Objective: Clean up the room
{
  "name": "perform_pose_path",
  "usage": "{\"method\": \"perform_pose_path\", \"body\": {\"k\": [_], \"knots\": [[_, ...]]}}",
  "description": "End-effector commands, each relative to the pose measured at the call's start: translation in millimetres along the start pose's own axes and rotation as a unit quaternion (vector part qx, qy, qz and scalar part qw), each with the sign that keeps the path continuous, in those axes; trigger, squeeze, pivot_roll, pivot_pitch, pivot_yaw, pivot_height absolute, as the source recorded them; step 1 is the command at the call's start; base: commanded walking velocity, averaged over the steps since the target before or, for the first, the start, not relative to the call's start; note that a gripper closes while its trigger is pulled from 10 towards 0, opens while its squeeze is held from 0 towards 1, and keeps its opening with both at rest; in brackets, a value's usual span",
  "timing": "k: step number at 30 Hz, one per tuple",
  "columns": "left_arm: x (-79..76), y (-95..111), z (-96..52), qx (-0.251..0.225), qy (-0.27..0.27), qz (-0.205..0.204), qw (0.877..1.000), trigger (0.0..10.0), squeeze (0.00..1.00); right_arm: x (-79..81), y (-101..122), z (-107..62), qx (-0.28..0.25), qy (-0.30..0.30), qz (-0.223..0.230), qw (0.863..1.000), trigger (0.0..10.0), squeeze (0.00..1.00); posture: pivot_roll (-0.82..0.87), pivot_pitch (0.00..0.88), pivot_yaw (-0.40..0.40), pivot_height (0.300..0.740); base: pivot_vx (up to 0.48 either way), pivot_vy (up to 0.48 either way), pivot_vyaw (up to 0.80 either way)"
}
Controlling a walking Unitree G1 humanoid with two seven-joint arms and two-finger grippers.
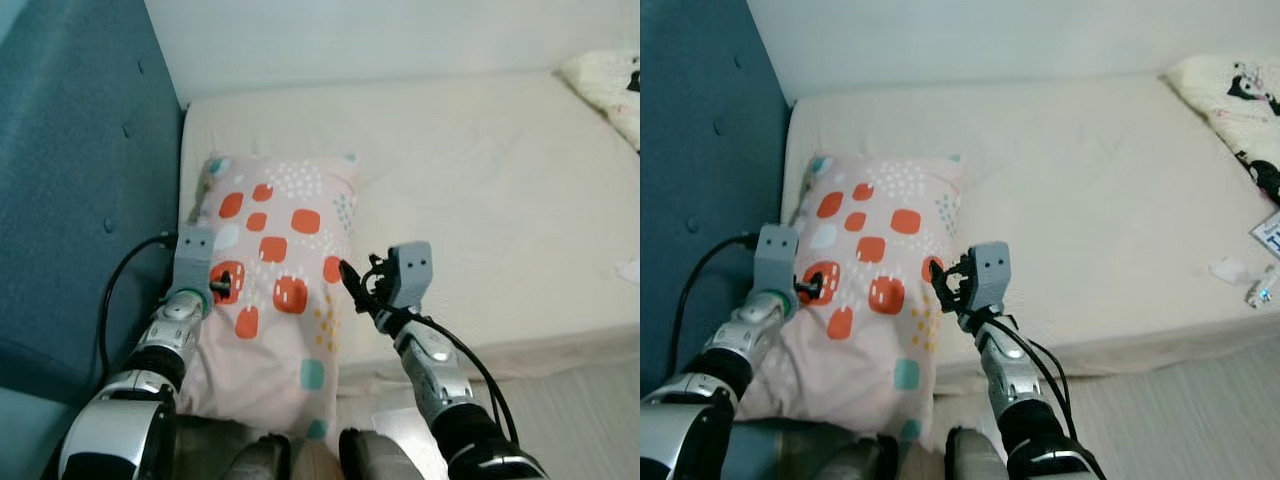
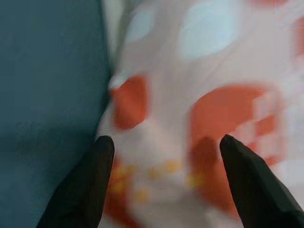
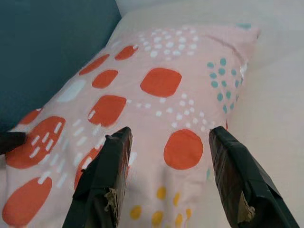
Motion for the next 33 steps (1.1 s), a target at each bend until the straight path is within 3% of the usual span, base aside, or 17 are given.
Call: {"method": "perform_pose_path", "body": {"k": [1,3,7,8,9,15,19,22,23,24,25,29,33], "knots": [[8.8,-24,-2.2,0.035,0.014,0.001,0.999,10.0,1.0,-1.2,-3,-2.0,0.006,-0.002,0.008,1.0,10.0,0.0,0.04,0.213,0.041,0.74,0.0,0.0,0.0],[14.4,-30,-3.0,0.043,0.021,0.002,0.999,10.0,1.0,-1.1,-2,-2.7,0.004,-0.002,0.008,1.0,10.0,0.0,0.04,0.221,0.042,0.74,0.0,0.0,0.0],[23.6,-66,-9.1,0.115,0.007,-0.022,0.993,10.0,1.0,-2.3,-3,-10.3,0.0,-0.004,0.011,1.0,10.0,0.0,0.05,0.243,0.049,0.74,0.0,0.0,0.0],[22.8,-75,-11.6,0.136,-0.004,-0.027,0.99,10.0,0.92,-2.4,-5,-12.7,0.0,-0.005,0.011,1.0,10.0,0.0,0.05,0.252,0.05,0.74,0.0,0.0,0.0],[18.7,-88,-15.5,0.161,-0.023,-0.036,0.986,10.0,0.0,-2.6,-7,-15.7,0.001,-0.007,0.013,1.0,10.0,0.0,0.04,0.258,0.051,0.74,0.0,0.0,0.0],[3.7,-104,-22.2,0.194,-0.061,-0.049,0.978,10.0,0.0,-2.2,-9,-19.1,0.003,-0.008,0.015,1.0,10.0,0.0,0.04,0.262,0.052,0.74,0.0,0.0,0.0],[-22.5,-109,-27.6,0.215,-0.116,-0.077,0.967,10.0,0.0,-0.7,-9,-19.4,0.002,-0.008,0.016,1.0,10.0,0.0,0.03,0.265,0.053,0.74,0.0,0.0,0.0],[-32.4,-108,-29.4,0.221,-0.136,-0.089,0.962,10.0,0.0,-0.1,-8,-19.4,0.002,-0.008,0.017,1.0,10.0,0.0,0.03,0.265,0.054,0.74,0.0,0.0,0.0],[-39.5,-107,-30.6,0.222,-0.153,-0.089,0.959,3.2,0.0,-0.1,-7,-19.3,0.002,-0.008,0.017,1.0,10.0,0.0,0.03,0.263,0.056,0.74,0.0,0.0,0.0],[-39.5,-107,-30.6,0.222,-0.153,-0.089,0.959,3.2,0.0,-0.1,-7,-19.3,0.002,-0.008,0.017,1.0,10.0,0.0,0.03,0.263,0.056,0.74,0.0,0.0,0.0],[-48.9,-106,-33.0,0.228,-0.176,-0.086,0.954,0.0,0.0,-0.3,-5,-19.2,0.001,-0.01,0.017,1.0,10.0,0.0,0.03,0.262,0.057,0.74,0.0,0.0,0.0],[-60.3,-109,-37.5,0.233,-0.207,-0.063,0.948,0.0,0.0,-1.7,-4,-18.8,0.0,-0.013,0.017,1.0,10.0,0.0,0.03,0.26,0.058,0.74,0.0,0.0,0.0],[-66.6,-108,-39.0,0.232,-0.22,-0.067,0.945,0.0,0.0,-2.7,-4,-19.2,-0.001,-0.014,0.016,1.0,10.0,0.0,0.03,0.26,0.058,0.74,0.0,0.0,0.0]]}}
Point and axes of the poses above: a point about 5 cm out from each wrist's last joint towards the gripper, its own z axis pointing out of the wrist towards the gripper, its own y axis along the axis of the wrist's last joint, x = y × z, the point moved 5 cm from there along z, pointing out of the wrist towards the gripper, and after that the axes turned 1 degree about -z, right-handed, at the moved point
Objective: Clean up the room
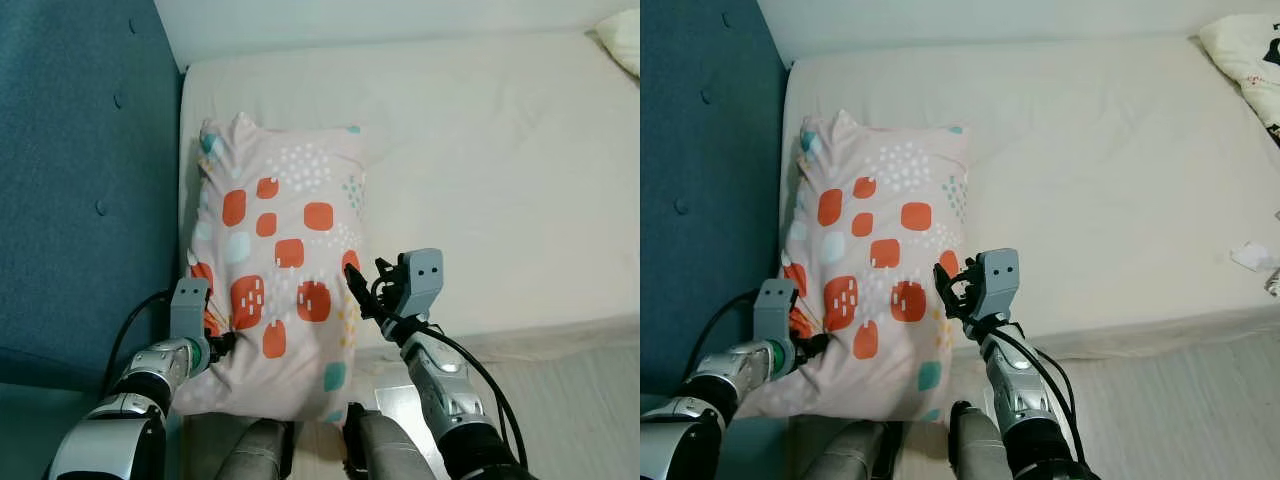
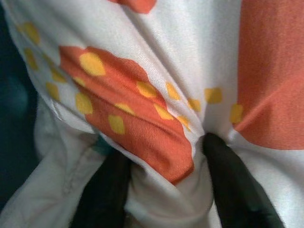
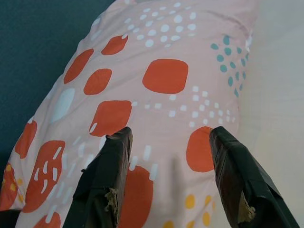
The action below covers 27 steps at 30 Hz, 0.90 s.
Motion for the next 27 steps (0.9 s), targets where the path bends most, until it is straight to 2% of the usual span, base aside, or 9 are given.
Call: {"method": "perform_pose_path", "body": {"k": [1,8,15,21,27], "knots": [[-14.4,-33,3.1,0.054,-0.03,-0.005,0.998,0.0,0.0,-2.0,-7,-5.1,0.011,-0.007,0.008,1.0,10.0,0.0,0.03,0.259,0.058,0.74,0.0,0.0,0.0],[-34.7,-31,4.1,0.056,-0.078,0.003,0.995,0.0,0.0,-3.5,-7,-5.5,0.012,-0.012,0.007,1.0,10.0,0.0,0.03,0.257,0.062,0.74,0.0,0.0,0.0],[-45.0,-28,2.9,0.055,-0.105,0.008,0.993,0.0,0.0,-6.1,-7,-5.1,0.014,-0.017,0.007,1.0,10.0,0.0,0.03,0.255,0.066,0.74,0.0,0.0,0.0],[-47.6,-27,1.3,0.054,-0.118,0.003,0.992,0.0,0.0,-7.1,-7,-4.9,0.015,-0.019,0.006,1.0,10.0,0.0,0.03,0.253,0.068,0.74,0.0,0.0,0.0],[-62.8,-11,-13.7,0.028,-0.17,0.008,0.985,0.0,0.0,-10.8,-7,-5.2,0.016,-0.025,0.004,1.0,10.0,0.0,0.04,0.246,0.074,0.74,0.0,0.0,0.0]]}}
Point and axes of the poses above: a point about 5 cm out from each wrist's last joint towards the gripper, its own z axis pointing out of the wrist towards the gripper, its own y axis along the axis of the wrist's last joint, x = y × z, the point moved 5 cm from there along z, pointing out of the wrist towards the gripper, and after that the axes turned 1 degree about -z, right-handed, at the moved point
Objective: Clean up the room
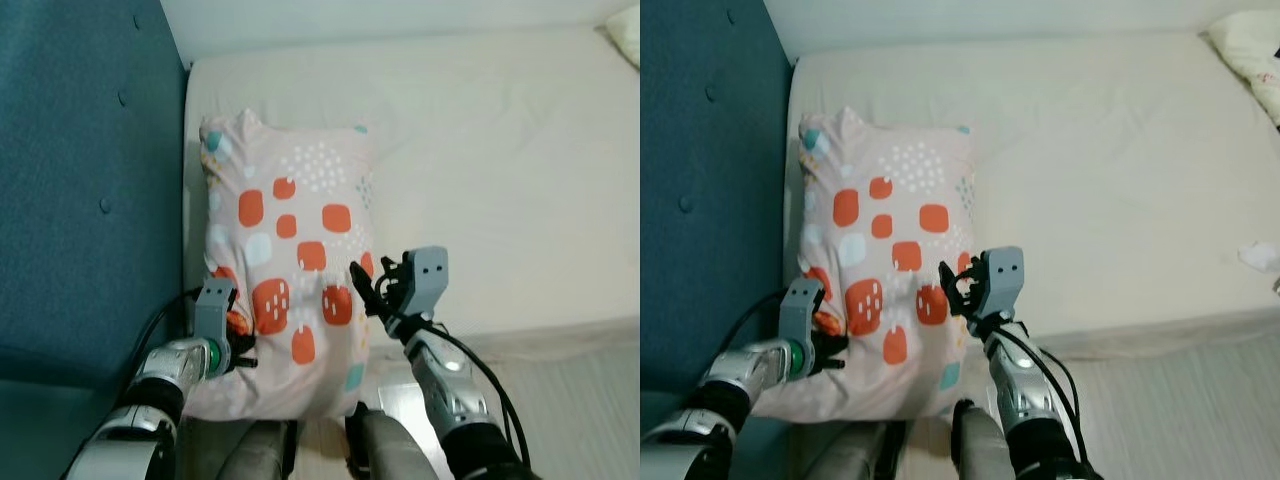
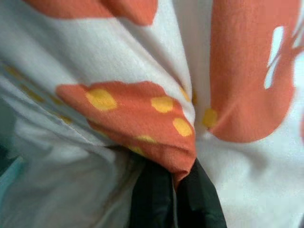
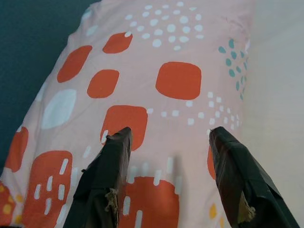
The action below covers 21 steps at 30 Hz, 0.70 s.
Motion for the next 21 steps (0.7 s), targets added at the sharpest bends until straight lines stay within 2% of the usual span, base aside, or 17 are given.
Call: {"method": "perform_pose_path", "body": {"k": [1,4,6,7,8,9,10,11,12,14,16,17,18,19,21], "knots": [[-19.0,-14,2.5,0.023,-0.041,-0.01,0.999,0.0,0.0,-2.8,-11,-4.3,0.017,-0.009,0.009,1.0,10.0,0.0,0.04,0.246,0.074,0.74,0.0,0.0,0.0],[-26.0,-7,-2.7,0.011,-0.053,-0.01,0.999,0.0,0.0,-4.0,-10,-3.8,0.017,-0.011,0.009,1.0,10.0,0.0,0.04,0.242,0.075,0.74,0.0,0.0,0.0],[-40.8,12,-12.8,-0.032,-0.068,0.015,0.997,0.0,0.0,-6.2,-9,-2.6,0.015,-0.015,0.008,1.0,10.0,0.0,0.04,0.234,0.075,0.74,0.0,0.0,0.0],[-52.3,33,-20.1,-0.081,-0.069,0.03,0.994,0.0,0.0,-7.7,-8,-2.1,0.014,-0.018,0.006,1.0,10.0,0.0,0.04,0.228,0.074,0.74,0.0,0.0,0.0],[-52.3,33,-20.1,-0.081,-0.069,0.03,0.994,0.0,0.0,-7.7,-8,-2.1,0.014,-0.018,0.006,1.0,10.0,0.0,0.04,0.228,0.074,0.74,0.0,0.0,0.0],[-59.9,47,-26.4,-0.115,-0.068,0.038,0.99,0.0,0.0,-8.8,-8,-1.7,0.013,-0.02,0.005,1.0,10.0,0.0,0.04,0.228,0.074,0.74,0.0,0.0,0.0],[-69.3,62,-33.8,-0.148,-0.075,0.035,0.986,5.9,0.0,-11.7,-8,-1.7,0.015,-0.028,0.001,0.999,10.0,0.0,0.04,0.219,0.073,0.74,0.0,0.0,0.0],[-69.3,62,-33.8,-0.148,-0.075,0.035,0.986,5.9,0.0,-11.7,-8,-1.7,0.015,-0.028,0.001,0.999,10.0,0.0,0.04,0.219,0.073,0.74,0.0,0.0,0.0],[-79.1,76,-41.4,-0.176,-0.084,0.031,0.98,10.0,0.0,-18.1,-13,-3.0,0.027,-0.046,-0.005,0.999,10.0,0.0,0.04,0.215,0.072,0.74,0.0,0.0,0.0],[-84.7,83,-45.7,-0.189,-0.092,0.029,0.977,10.0,0.0,-22.6,-16,-4.2,0.036,-0.059,-0.009,0.998,10.0,0.0,0.04,0.214,0.072,0.74,0.0,0.0,0.0],[-93.2,92,-54.0,-0.204,-0.102,0.028,0.973,10.0,0.0,-35.7,-31,-10.1,0.062,-0.101,0.016,0.993,10.0,0.0,0.04,0.212,0.073,0.74,0.0,0.0,0.0],[-93.2,92,-54.0,-0.204,-0.102,0.028,0.973,10.0,0.0,-35.7,-31,-10.1,0.062,-0.101,0.016,0.993,10.0,0.0,0.04,0.212,0.073,0.74,0.0,0.0,0.0],[-96.1,95,-60.2,-0.208,-0.104,0.032,0.972,10.0,0.0,-45.2,-42,-15.2,0.078,-0.136,0.063,0.986,10.0,0.0,0.05,0.214,0.075,0.74,0.0,0.0,0.0],[-96.3,96,-62.1,-0.209,-0.104,0.033,0.972,10.0,0.0,-48.3,-46,-16.8,0.082,-0.15,0.084,0.982,10.0,0.0,0.05,0.214,0.075,0.74,0.0,0.0,0.0],[-96.1,97,-63.5,-0.209,-0.102,0.034,0.972,10.0,0.0,-50.2,-49,-17.9,0.084,-0.159,0.102,0.978,10.0,0.0,0.06,0.216,0.077,0.74,0.0,0.0,0.0]]}}
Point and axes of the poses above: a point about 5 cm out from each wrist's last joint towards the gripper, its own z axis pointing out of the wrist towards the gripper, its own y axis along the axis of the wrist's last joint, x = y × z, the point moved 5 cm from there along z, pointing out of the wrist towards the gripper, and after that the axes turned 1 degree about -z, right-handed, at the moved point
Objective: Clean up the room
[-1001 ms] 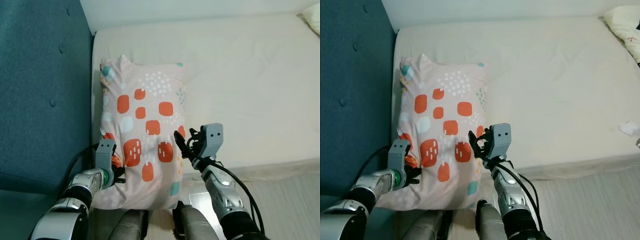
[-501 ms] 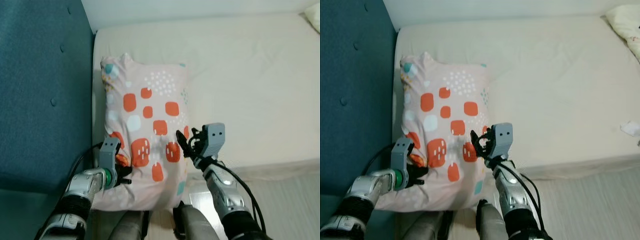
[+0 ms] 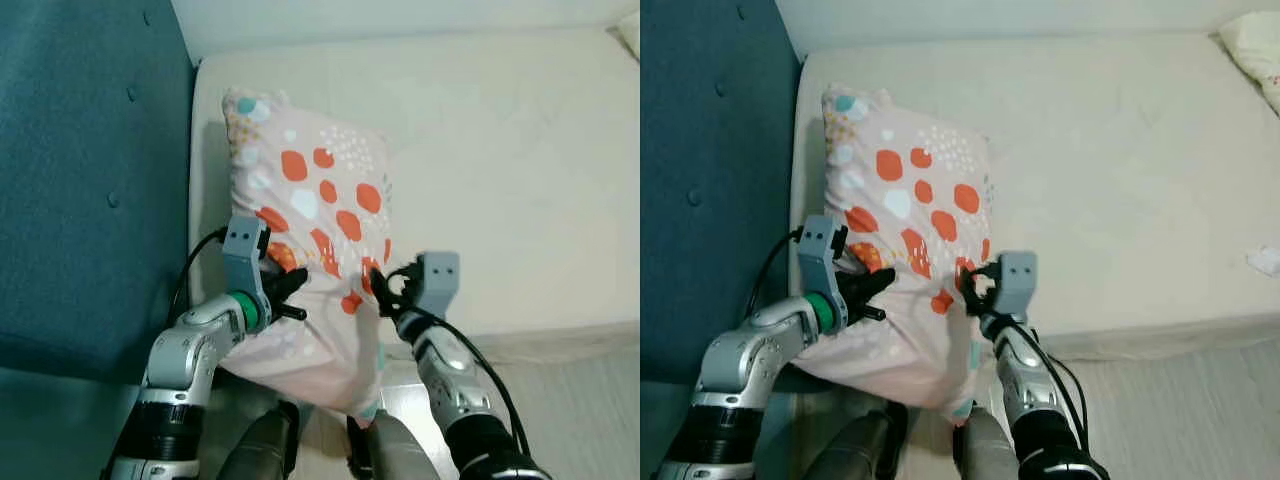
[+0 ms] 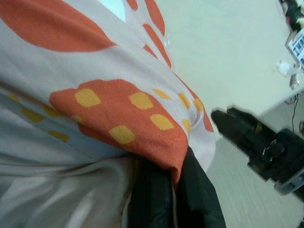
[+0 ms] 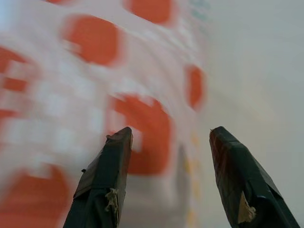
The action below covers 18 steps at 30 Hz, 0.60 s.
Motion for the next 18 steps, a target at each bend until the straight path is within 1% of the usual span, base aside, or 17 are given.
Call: {"method": "perform_pose_path", "body": {"k": [1,2,3,5,8,11,12,13,14,15,16,17,18], "knots": [[-3.2,4,-5.0,-0.006,-0.004,0.0,1.0,10.0,0.0,-10.5,-18,-3.9,0.033,-0.037,0.046,0.998,10.0,0.0,0.06,0.216,0.077,0.74,0.0,0.0,0.0],[-2.7,6,-7.9,-0.009,-0.001,0.002,1.0,10.0,0.0,-13.9,-23,-4.0,0.043,-0.047,0.058,0.996,10.0,0.0,0.07,0.217,0.076,0.74,0.0,0.0,0.0],[-2.7,6,-7.9,-0.009,-0.001,0.002,1.0,10.0,0.0,-13.9,-23,-4.0,0.043,-0.047,0.058,0.996,10.0,0.0,0.07,0.217,0.076,0.74,0.0,0.0,0.0],[-4.9,14,-13.8,-0.023,-0.003,0.0,1.0,10.0,0.0,-18.8,-31,-3.9,0.066,-0.059,0.051,0.995,10.0,0.0,0.07,0.217,0.072,0.74,0.0,0.0,0.0],[-8.2,18,-16.4,-0.035,-0.009,0.0,0.999,10.0,0.0,-20.3,-32,-2.6,0.074,-0.058,0.046,0.995,10.0,0.0,0.08,0.216,0.066,0.74,0.0,0.0,0.0],[-25.6,35,-26.7,-0.078,-0.052,0.022,0.995,10.0,0.0,-27.9,-21,8.3,0.09,-0.062,0.052,0.993,10.0,0.0,0.08,0.209,0.055,0.74,0.0,0.0,0.0],[-25.6,35,-26.7,-0.078,-0.052,0.022,0.995,10.0,0.0,-27.9,-21,8.3,0.09,-0.062,0.052,0.993,10.0,0.0,0.08,0.209,0.055,0.74,0.0,0.0,0.0],[-32.6,40,-30.3,-0.092,-0.068,0.042,0.993,10.0,0.0,-31.3,-14,12.7,0.09,-0.065,0.055,0.992,10.0,0.0,0.09,0.205,0.048,0.74,0.0,0.0,0.0],[-32.6,40,-30.3,-0.092,-0.068,0.042,0.993,10.0,0.0,-31.3,-14,12.7,0.09,-0.065,0.055,0.992,10.0,0.0,0.09,0.205,0.048,0.74,0.0,0.0,0.0],[-44.6,46,-36.2,-0.113,-0.085,0.107,0.984,10.0,0.0,-37.7,4,22.0,0.08,-0.074,0.063,0.992,10.0,0.0,0.1,0.201,0.039,0.74,0.0,0.0,0.0],[-48.8,47,-37.2,-0.122,-0.083,0.152,0.977,10.0,0.0,-39.6,16,27.0,0.072,-0.076,0.055,0.993,10.0,0.0,0.1,0.195,0.029,0.74,0.0,0.0,0.0],[-48.8,47,-37.2,-0.122,-0.083,0.152,0.977,10.0,0.0,-39.6,16,27.0,0.072,-0.076,0.055,0.993,10.0,0.0,0.1,0.195,0.029,0.74,0.0,0.0,0.0],[-51.1,47,-37.7,-0.126,-0.081,0.179,0.972,10.0,0.0,-40.5,23,29.9,0.067,-0.077,0.049,0.994,10.0,0.0,0.1,0.195,0.029,0.74,0.0,0.0,0.0]]}}
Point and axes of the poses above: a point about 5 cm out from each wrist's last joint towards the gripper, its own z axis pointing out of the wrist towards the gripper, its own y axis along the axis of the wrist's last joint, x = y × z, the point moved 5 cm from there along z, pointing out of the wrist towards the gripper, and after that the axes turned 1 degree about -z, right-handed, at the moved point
